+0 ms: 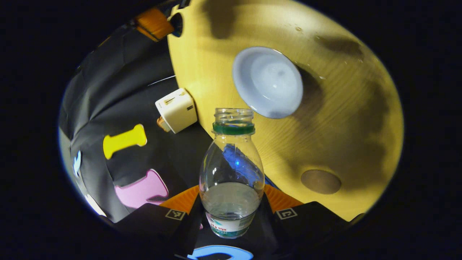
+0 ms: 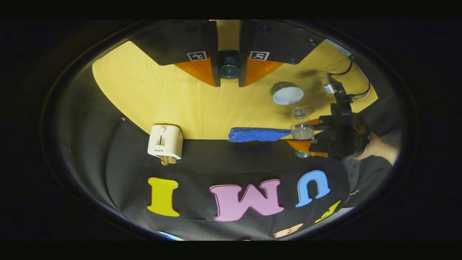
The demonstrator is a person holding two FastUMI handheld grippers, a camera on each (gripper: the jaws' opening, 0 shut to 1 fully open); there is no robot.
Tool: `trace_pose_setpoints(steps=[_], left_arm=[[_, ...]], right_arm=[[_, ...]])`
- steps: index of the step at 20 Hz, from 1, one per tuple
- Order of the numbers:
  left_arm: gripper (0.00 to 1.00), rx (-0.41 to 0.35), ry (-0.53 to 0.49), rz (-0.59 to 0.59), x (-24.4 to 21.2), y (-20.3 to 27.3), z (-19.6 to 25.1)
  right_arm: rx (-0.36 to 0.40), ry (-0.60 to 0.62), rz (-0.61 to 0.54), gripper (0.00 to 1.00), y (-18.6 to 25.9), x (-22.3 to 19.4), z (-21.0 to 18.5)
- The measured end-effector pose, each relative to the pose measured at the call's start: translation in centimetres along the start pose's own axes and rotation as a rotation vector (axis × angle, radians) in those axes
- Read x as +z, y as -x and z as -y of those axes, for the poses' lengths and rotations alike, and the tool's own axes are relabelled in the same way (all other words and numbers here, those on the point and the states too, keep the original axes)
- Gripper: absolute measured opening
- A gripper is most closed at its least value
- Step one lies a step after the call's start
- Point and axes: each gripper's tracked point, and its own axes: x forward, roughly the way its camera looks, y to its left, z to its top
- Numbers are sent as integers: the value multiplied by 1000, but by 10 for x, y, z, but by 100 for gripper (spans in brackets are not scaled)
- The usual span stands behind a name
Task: Open the teacup lid with one hand, grasp the water bottle and pour water into the teacup with the other hand; after pouring, place the water bottle on the coaster and then close the teacup lid.
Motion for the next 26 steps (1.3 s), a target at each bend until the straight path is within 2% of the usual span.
trace_pose_setpoints(steps=[2,4,5,6,7,8,9,12,13,14,16,17,19,21,24,26], left_arm=[[76,-8,228,-10,-5,11,5],[76,0,486,-26,-16,28,8],[76,5,623,-17,-18,33,7],[76,11,762,-17,-21,40,7],[76,23,901,-13,-24,40,7],[76,35,1054,-26,-28,42,8],[76,47,1170,-24,-32,49,10],[75,114,1491,-10,-54,62,4],[75,138,1584,2,-52,60,6],[75,164,1672,12,-59,62,5],[75,212,1814,20,-82,59,4],[76,232,1886,41,-85,53,9],[75,258,2023,84,-93,48,11],[75,277,2093,98,-101,45,16],[76,264,2173,84,-99,39,23],[76,239,2179,60,-97,34,33]], right_arm=[[-4,-18,5,27,-1,9,1],[-17,-4,22,27,-2,21,4],[-23,10,32,22,-2,27,4],[-27,23,40,27,-4,33,5],[-29,30,46,27,-6,36,4],[-30,32,49,22,-9,40,1],[-28,25,45,27,-12,41,-2],[-7,-27,55,27,-22,50,-22],[-4,-28,60,22,-26,53,-27],[-3,-24,67,27,-28,54,-33],[2,-24,80,27,-31,57,-43],[6,-32,82,22,-31,57,-48],[7,-41,84,22,-32,56,-53],[-1,-38,79,22,-30,53,-54],[-13,-39,65,22,-28,46,-52],[-23,-34,55,22,-27,42,-50]])
